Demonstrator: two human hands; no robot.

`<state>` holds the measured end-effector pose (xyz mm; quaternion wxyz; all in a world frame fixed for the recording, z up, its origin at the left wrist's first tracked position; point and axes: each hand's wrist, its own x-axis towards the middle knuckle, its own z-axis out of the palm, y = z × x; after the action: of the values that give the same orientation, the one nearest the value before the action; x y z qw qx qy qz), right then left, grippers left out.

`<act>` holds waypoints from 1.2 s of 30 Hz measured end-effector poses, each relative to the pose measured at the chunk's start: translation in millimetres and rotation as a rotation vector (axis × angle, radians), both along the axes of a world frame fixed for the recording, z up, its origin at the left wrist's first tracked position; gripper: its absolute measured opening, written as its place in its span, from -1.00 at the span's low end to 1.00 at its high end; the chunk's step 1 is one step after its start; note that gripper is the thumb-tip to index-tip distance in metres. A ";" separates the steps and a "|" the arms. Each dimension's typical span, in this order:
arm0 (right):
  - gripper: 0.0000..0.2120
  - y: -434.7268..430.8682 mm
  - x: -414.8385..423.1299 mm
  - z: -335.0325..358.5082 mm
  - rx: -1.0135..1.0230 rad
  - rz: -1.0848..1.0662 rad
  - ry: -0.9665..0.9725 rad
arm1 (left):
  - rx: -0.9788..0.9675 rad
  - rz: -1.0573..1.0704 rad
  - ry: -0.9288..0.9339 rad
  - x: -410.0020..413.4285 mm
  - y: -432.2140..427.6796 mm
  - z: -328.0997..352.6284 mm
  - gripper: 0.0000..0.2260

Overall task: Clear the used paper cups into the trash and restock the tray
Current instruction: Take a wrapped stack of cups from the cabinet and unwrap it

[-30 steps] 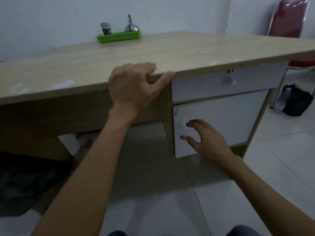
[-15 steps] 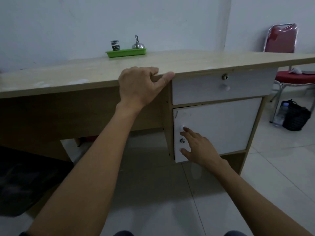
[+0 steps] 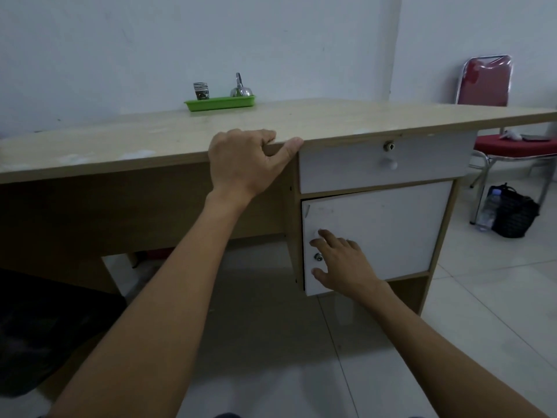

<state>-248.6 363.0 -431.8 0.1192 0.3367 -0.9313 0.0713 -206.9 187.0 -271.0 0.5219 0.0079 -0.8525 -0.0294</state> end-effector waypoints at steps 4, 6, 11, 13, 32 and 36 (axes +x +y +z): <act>-0.58 3.5 3.3 1.5 -0.152 -0.040 0.186 | -0.016 0.019 0.048 -3.0 -1.7 -3.0 -0.40; -0.61 6.1 3.9 3.5 -0.291 -0.049 0.308 | -0.028 0.033 0.070 -4.0 -1.8 -4.4 -0.42; -0.47 9.6 3.7 15.8 -0.354 -0.077 0.388 | -0.034 0.030 0.084 -4.0 -1.6 -5.2 -0.42; -0.42 10.9 0.7 16.9 -0.247 -0.067 0.347 | -0.038 0.035 0.091 -4.7 -0.7 -6.0 -0.42; -0.71 42.5 38.3 56.2 -0.144 -0.177 0.177 | -0.069 0.092 0.003 -15.1 36.2 -12.8 -0.53; -0.62 67.2 48.8 74.6 -0.044 -0.205 0.036 | -0.044 0.125 0.042 -17.1 34.0 -13.8 -0.51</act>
<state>-199.8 430.2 -357.2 0.1499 0.2380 -0.9568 0.0731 -224.0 221.0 -284.8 0.5403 0.0488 -0.8397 0.0218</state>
